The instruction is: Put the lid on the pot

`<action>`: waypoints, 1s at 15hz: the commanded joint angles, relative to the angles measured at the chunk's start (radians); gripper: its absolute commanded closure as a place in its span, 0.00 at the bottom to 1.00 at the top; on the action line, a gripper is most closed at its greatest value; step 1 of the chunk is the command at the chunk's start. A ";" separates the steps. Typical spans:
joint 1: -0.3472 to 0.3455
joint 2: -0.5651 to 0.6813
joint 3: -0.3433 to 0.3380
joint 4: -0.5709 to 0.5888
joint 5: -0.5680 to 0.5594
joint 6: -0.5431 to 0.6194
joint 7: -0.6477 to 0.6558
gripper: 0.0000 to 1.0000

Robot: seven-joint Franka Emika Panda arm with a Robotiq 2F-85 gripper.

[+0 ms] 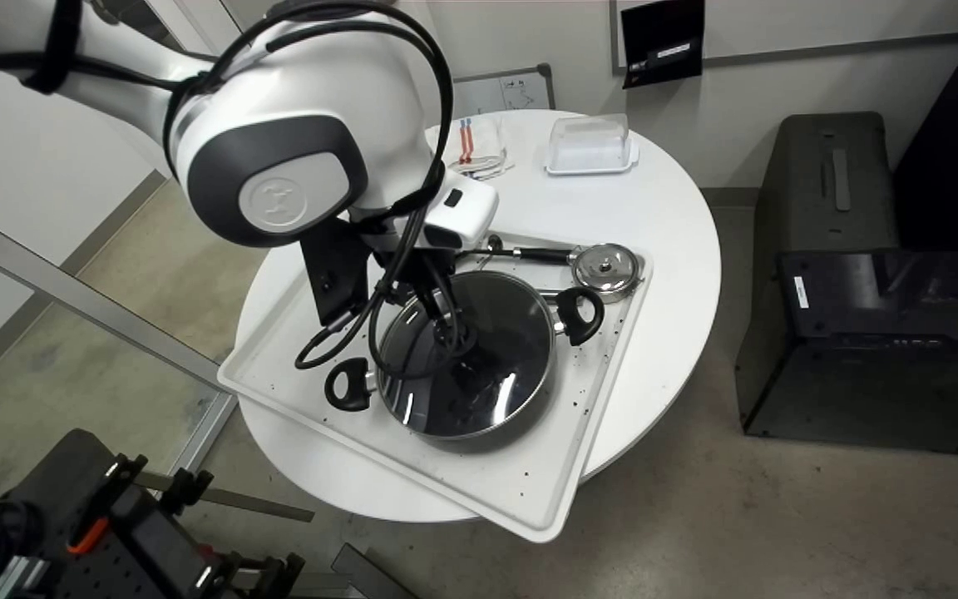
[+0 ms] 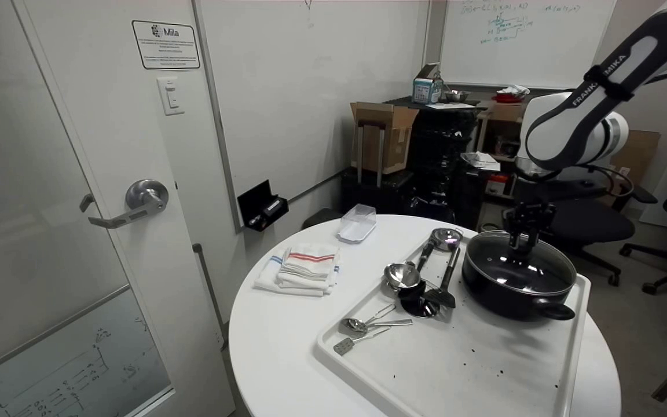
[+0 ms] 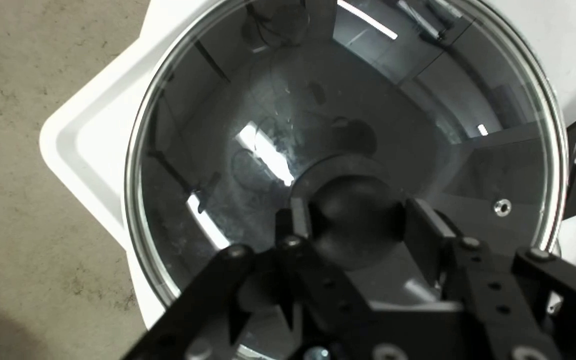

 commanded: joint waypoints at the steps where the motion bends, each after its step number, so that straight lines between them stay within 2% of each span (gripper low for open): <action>1: 0.018 0.000 -0.013 -0.003 -0.014 0.011 0.029 0.75; 15: 0.011 -0.018 0.000 -0.015 -0.001 0.005 0.017 0.75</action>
